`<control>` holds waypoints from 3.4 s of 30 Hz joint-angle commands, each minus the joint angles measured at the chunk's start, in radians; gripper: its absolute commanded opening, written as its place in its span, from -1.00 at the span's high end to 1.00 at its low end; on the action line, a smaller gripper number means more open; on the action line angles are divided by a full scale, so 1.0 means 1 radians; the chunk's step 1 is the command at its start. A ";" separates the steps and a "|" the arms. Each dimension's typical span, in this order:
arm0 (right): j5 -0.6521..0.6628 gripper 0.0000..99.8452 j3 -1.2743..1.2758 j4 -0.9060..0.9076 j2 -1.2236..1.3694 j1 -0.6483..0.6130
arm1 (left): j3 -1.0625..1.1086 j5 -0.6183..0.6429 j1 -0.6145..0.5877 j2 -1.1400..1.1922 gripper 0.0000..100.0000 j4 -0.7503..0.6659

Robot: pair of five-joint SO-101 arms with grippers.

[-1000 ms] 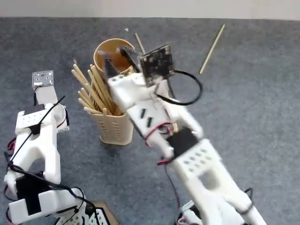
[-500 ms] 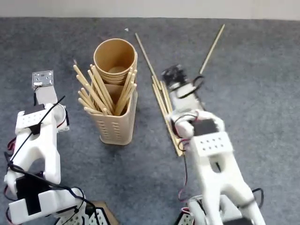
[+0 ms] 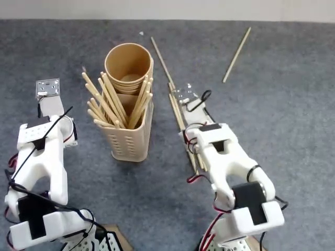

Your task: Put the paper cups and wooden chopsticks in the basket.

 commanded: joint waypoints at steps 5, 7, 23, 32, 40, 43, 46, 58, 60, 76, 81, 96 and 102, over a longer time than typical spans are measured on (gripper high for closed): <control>0.008 0.72 -0.041 -0.008 0.061 -0.004 | -0.004 0.011 0.041 -0.019 0.85 -0.009; 0.008 0.86 -0.041 -0.007 0.061 -0.004 | -0.004 0.011 0.041 -0.019 0.85 -0.009; -0.269 0.99 -0.148 0.022 -0.506 0.076 | -0.004 0.011 0.041 -0.019 0.85 -0.008; -0.296 0.98 -0.358 -0.217 -0.727 -0.211 | -0.013 0.014 -0.019 -0.022 0.85 -0.008; -0.296 0.99 -0.343 -0.504 -0.593 -0.397 | 0.027 0.126 -0.079 -0.127 0.85 -0.009; -0.296 0.99 -0.268 -0.608 -0.582 -0.398 | 0.048 0.126 -0.079 -0.157 0.85 -0.014; -0.296 0.99 -0.165 -0.642 -0.601 -0.401 | 0.050 0.126 -0.079 -0.160 0.85 -0.014; -0.304 0.84 0.028 -0.641 -0.728 -0.397 | 0.051 0.126 -0.079 -0.160 0.85 -0.014; -0.316 0.71 0.030 -0.639 -0.733 -0.397 | 0.051 0.126 -0.079 -0.160 0.85 -0.014; -0.489 0.68 0.048 -0.211 -0.897 -0.031 | 0.051 0.126 -0.077 -0.159 0.85 -0.014; -0.479 0.68 0.134 -0.081 -0.895 0.214 | 0.051 0.126 -0.051 -0.159 0.85 -0.014; -0.149 0.68 0.077 0.001 -0.285 -0.070 | 0.053 0.126 -0.056 -0.159 0.85 -0.009; -0.147 0.68 -0.005 0.001 -0.093 -0.076 | 0.053 0.126 -0.054 -0.159 0.85 -0.011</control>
